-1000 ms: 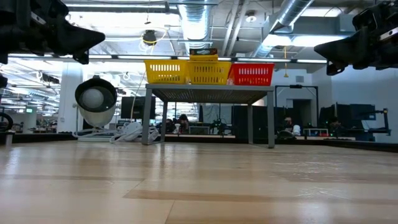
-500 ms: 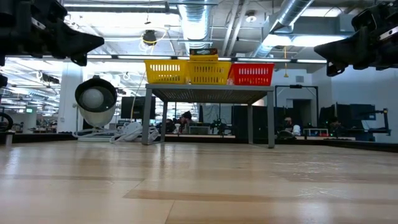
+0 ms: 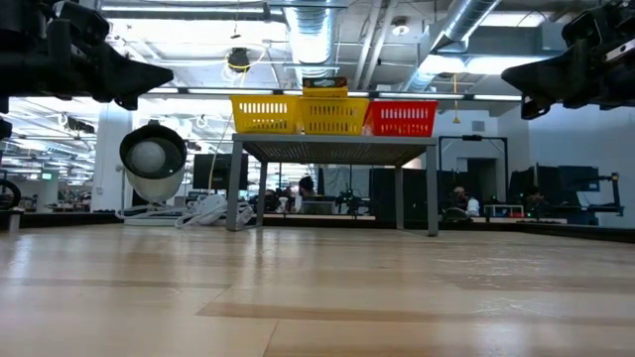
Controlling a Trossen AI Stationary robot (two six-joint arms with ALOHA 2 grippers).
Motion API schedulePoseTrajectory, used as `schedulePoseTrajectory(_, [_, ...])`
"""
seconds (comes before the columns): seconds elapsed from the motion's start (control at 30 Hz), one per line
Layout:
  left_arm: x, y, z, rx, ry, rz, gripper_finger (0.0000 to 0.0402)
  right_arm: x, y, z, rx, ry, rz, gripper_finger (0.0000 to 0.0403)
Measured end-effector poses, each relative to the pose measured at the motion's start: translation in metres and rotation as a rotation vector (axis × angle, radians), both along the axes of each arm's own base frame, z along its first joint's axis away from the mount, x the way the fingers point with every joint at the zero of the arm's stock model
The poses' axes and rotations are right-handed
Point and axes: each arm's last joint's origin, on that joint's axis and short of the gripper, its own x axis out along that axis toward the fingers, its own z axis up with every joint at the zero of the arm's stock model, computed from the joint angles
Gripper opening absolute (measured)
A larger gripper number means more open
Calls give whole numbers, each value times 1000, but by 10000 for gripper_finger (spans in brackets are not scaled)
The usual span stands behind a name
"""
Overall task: Pick & Place Office Desk Supplies
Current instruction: Return to Home Position
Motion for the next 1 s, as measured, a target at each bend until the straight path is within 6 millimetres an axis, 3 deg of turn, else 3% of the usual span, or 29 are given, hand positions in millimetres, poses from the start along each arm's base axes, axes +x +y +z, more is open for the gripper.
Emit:
schedulePoseTrajectory(0.27, [0, 0, -2, -6, 18, 6, 3, -1, 0, 9, -41, -87, -4, 0])
schedulePoseTrajectory(0.53, [0, 0, -4, -21, 35, 4, 3, 0, 0, -5, 21, 59, -1, 0])
schedulePoseTrajectory(1.0, [1, 0, -8, -40, 77, 4, 3, 0, 0, -6, 27, 68, -15, 0])
